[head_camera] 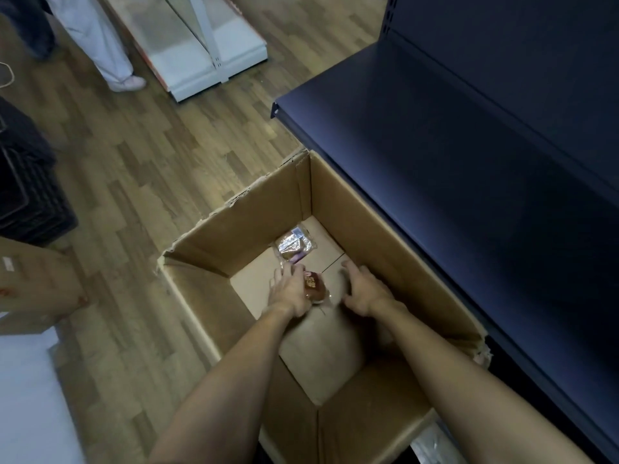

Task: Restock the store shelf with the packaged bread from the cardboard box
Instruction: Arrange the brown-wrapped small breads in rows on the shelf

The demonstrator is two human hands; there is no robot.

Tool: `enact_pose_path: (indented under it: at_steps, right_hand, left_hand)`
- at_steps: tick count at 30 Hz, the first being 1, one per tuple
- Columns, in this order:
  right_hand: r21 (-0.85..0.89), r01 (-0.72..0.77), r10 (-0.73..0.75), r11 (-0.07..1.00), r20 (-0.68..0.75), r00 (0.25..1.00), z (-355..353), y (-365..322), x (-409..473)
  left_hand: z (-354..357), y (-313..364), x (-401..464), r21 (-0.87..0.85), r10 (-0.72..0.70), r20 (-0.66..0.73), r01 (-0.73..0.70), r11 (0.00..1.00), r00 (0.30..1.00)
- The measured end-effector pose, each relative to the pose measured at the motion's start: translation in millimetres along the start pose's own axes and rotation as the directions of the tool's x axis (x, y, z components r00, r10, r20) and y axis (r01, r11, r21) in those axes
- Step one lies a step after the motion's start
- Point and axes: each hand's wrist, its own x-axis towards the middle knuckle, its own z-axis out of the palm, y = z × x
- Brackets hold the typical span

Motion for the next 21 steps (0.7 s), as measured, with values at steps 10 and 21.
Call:
enact_pose_path:
  at_steps: [10,21]
  right_hand:
    - [-0.023,0.039,-0.039,0.999,0.024,0.999,2,7,2]
    - [0.024,0.156,-0.154,0.987,-0.089,0.984,-25,-19,-17]
  left_hand:
    - [7,-4,-4,0.209,-0.032,-0.031,0.038,0.977,0.999]
    - [-105,15,-16,0.476,0.421,-0.151,-0.307,0.824,0.895]
